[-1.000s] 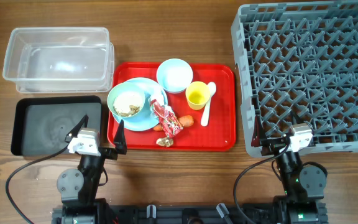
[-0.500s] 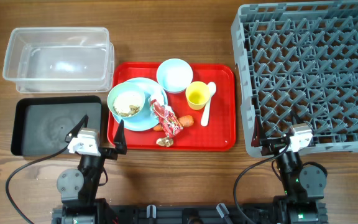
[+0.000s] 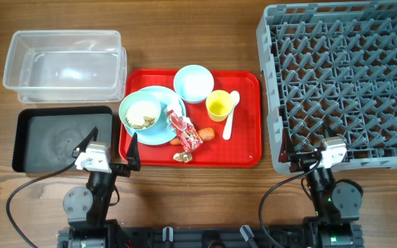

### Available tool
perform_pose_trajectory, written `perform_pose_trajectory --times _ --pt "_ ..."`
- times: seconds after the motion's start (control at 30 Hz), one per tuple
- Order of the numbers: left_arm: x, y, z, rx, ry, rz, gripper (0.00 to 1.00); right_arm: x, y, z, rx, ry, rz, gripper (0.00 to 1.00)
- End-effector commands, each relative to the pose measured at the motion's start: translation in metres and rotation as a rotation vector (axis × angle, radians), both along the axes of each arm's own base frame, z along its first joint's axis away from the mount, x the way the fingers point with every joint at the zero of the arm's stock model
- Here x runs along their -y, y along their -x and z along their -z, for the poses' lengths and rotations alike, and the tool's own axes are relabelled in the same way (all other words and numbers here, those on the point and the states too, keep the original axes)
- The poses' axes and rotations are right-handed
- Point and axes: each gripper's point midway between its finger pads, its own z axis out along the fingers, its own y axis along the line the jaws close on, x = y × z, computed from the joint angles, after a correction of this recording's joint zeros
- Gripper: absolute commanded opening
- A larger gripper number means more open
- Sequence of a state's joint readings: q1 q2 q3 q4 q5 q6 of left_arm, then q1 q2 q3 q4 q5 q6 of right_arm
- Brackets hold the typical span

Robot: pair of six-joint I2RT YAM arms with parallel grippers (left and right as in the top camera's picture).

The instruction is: Sort waste into correct bins and load items into the dishwasher rack

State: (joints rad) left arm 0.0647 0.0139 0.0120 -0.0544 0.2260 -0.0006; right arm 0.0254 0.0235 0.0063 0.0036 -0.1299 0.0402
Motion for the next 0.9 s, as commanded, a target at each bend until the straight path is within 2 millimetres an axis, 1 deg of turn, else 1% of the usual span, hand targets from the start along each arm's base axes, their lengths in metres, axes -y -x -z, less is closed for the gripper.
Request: perform_pose_trajectory --times 0.0,0.17,0.27,0.37,0.43,0.53,0.6,0.7,0.77,0.87 --pt "0.0 0.0 0.002 0.0 -0.016 -0.002 1.0 0.002 -0.001 0.001 -0.006 -0.014 0.011 1.0" --pt "0.0 0.0 0.002 0.0 -0.016 -0.001 1.0 0.001 -0.001 0.001 -0.007 -0.021 0.007 1.0" --pt "0.0 0.0 0.001 0.007 -0.015 -0.001 1.0 0.001 -0.001 0.0 -0.014 -0.084 0.006 1.0" --pt "0.0 0.0 0.002 -0.01 0.047 -0.005 1.0 -0.006 0.001 -0.003 -0.018 -0.119 -0.034 1.0" --pt "0.0 0.0 0.001 -0.018 0.1 -0.008 1.0 -0.007 0.002 -0.01 -0.009 -0.119 -0.038 1.0" --pt "-0.001 0.001 -0.006 -0.036 0.173 -0.016 1.0 -0.006 0.006 -0.029 0.009 -0.119 -0.039 1.0" --pt "-0.001 0.001 -0.008 -0.062 0.19 -0.02 1.0 -0.006 0.008 -0.039 0.008 -0.119 -0.039 1.0" --pt "-0.004 -0.001 -0.01 -0.133 0.196 -0.043 1.0 -0.006 0.009 -0.049 -0.023 -0.119 -0.038 1.0" --pt "-0.004 -0.004 -0.019 -0.172 0.197 -0.046 1.0 -0.006 0.009 -0.055 -0.056 -0.119 -0.036 1.0" --pt "-0.004 -0.014 -0.039 -0.243 0.2 -0.052 1.0 -0.007 0.007 -0.063 -0.117 -0.118 -0.032 1.0"
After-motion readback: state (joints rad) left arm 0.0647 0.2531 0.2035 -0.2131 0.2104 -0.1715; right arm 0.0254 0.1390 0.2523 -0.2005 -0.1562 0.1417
